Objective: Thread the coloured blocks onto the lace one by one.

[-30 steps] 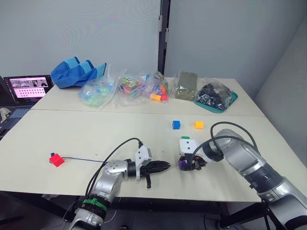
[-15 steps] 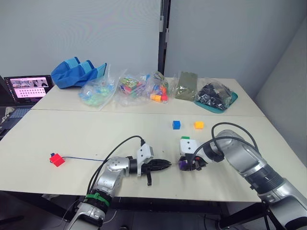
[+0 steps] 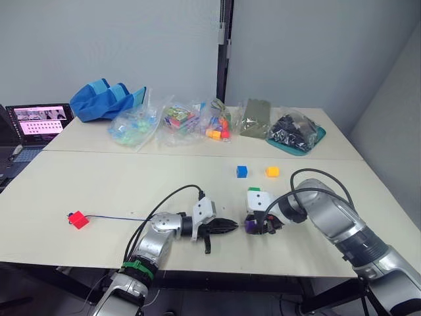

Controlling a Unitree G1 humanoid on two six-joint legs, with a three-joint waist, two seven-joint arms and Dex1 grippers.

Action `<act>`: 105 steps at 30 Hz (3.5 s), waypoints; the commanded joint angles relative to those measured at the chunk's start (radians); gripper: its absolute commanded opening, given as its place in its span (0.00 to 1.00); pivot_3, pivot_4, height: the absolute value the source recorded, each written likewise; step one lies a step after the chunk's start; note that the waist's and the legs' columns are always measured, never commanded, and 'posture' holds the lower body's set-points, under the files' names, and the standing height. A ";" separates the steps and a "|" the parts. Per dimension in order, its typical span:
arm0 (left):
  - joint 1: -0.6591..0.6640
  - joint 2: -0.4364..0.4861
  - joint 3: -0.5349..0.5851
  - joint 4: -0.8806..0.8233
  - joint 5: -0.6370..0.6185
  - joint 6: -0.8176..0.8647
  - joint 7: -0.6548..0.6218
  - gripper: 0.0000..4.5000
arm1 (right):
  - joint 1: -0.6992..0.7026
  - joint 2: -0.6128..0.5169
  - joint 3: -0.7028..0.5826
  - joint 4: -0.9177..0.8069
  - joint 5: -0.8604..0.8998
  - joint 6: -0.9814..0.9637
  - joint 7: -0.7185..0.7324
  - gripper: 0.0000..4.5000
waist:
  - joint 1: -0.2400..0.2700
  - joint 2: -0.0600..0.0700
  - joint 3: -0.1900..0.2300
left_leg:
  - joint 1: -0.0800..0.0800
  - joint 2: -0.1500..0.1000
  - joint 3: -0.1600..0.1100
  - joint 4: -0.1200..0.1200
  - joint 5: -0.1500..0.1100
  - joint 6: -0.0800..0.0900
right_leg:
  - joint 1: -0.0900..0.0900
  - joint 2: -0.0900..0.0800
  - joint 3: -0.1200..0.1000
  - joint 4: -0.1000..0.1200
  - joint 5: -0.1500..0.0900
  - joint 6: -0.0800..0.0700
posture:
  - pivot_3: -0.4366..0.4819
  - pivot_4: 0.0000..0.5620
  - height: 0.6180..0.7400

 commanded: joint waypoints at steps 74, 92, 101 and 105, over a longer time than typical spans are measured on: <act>-0.026 0.079 -0.032 -0.150 0.017 0.168 0.040 0.92 | 0.027 0.037 -0.015 -0.075 0.026 0.073 -0.014 0.28 | -0.003 0.000 0.000 | 0.000 -0.001 0.000 -0.001 0.000 0.000 | -0.001 0.000 0.000 0.000 0.000 0.000 | 0.48 0.27 1.00; -0.106 -0.035 -0.093 0.004 0.074 0.101 0.040 1.00 | 0.177 -0.166 -0.264 -0.220 0.198 0.228 -0.065 0.99 | 0.004 0.000 0.000 | -0.002 -0.001 0.000 0.000 0.000 0.000 | -0.001 -0.001 0.001 -0.001 0.000 0.001 | 0.48 0.27 1.00; -0.141 -0.063 -0.127 0.073 0.149 0.093 0.096 0.94 | 0.224 -0.189 -0.254 -0.256 0.202 0.223 -0.125 1.00 | 0.000 0.000 0.000 | -0.001 -0.001 0.000 0.000 0.000 0.000 | -0.001 -0.001 0.001 0.000 0.000 0.001 | 0.48 0.27 1.00; -0.156 -0.047 -0.145 0.086 0.179 0.121 0.099 0.68 | 0.221 -0.196 -0.244 -0.251 0.198 0.218 -0.133 1.00 | 0.000 0.000 0.000 | -0.001 -0.001 0.000 0.000 0.000 0.000 | -0.001 -0.001 0.001 0.000 0.000 0.001 | 0.48 0.27 1.00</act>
